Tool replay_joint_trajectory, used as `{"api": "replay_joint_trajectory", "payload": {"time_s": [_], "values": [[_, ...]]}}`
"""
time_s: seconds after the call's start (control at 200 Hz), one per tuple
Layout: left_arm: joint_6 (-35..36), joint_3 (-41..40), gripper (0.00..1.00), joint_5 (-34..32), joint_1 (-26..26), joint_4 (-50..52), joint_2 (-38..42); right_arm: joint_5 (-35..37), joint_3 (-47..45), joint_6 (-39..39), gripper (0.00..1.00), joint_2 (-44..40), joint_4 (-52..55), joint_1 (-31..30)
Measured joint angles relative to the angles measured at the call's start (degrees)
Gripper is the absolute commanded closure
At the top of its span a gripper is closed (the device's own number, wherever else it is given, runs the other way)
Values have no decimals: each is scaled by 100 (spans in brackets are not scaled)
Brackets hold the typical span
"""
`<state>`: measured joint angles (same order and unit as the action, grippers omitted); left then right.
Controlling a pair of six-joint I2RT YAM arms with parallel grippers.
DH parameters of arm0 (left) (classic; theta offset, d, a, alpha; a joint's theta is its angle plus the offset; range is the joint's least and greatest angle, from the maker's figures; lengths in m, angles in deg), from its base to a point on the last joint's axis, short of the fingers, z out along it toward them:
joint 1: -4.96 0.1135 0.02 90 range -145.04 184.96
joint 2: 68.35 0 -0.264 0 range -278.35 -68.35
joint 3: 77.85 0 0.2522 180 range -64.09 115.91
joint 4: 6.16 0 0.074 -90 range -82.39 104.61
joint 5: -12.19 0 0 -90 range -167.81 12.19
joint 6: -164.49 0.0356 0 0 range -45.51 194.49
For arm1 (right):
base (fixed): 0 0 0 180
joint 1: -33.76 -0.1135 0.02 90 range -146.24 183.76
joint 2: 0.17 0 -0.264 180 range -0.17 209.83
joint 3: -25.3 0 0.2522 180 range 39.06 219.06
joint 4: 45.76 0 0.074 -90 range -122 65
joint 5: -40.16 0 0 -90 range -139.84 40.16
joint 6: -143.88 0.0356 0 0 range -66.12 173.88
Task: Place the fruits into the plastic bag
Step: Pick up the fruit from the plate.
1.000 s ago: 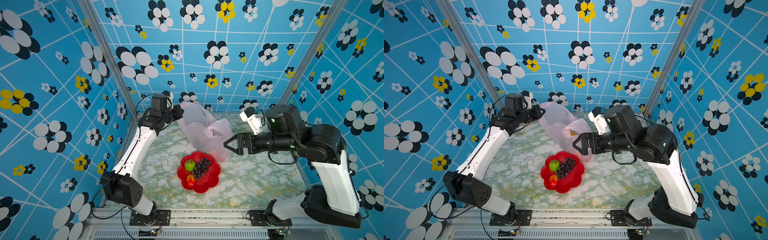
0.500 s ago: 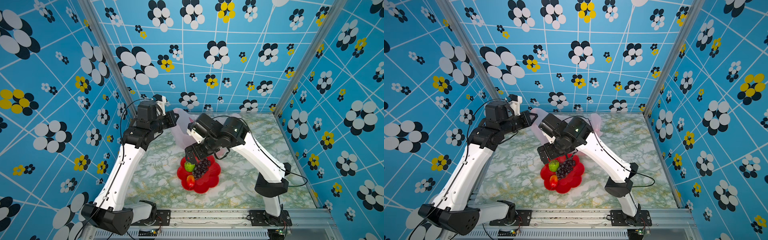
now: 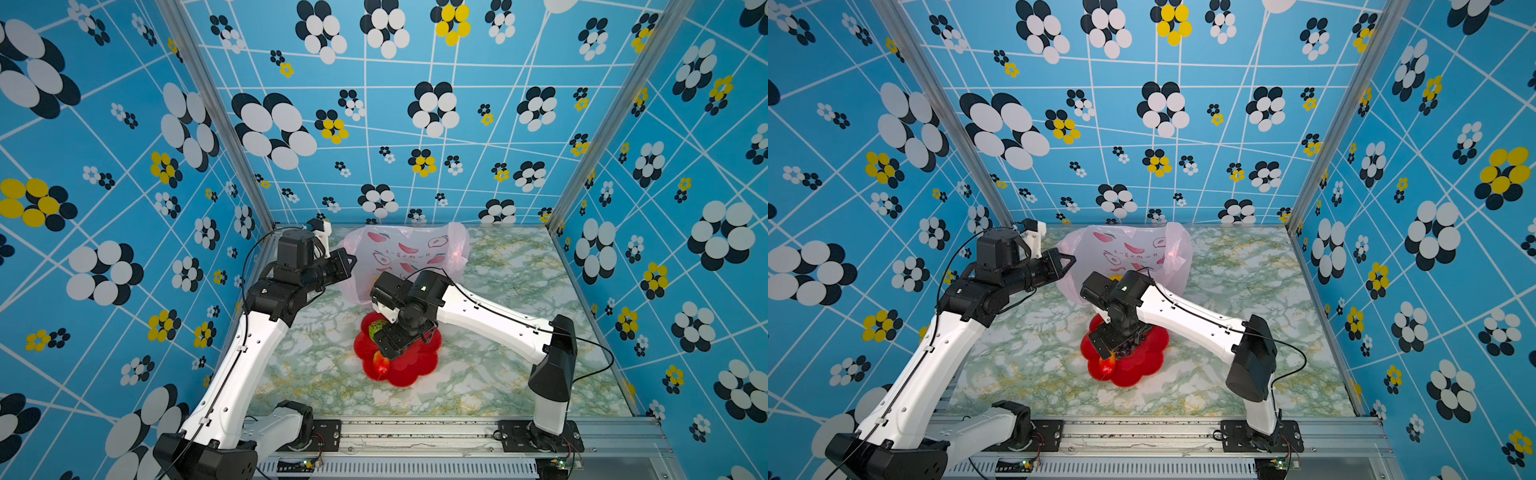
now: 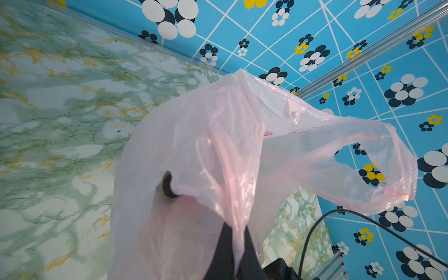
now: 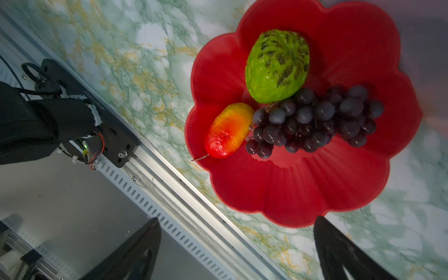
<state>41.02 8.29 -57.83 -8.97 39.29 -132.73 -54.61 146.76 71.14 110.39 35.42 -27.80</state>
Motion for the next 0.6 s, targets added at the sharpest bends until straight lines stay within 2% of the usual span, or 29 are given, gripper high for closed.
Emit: {"api": "replay_joint_trajectory", "payload": {"time_s": [0.335, 0.6], "values": [[4, 0, 100, 17, -2, -31, 59, -2, 424, -487, 3, 1123, -754, 234], [9, -2, 100, 20, -2, -31, 52, -4, 682, -511, 9, 1563, -1001, 402]]}}
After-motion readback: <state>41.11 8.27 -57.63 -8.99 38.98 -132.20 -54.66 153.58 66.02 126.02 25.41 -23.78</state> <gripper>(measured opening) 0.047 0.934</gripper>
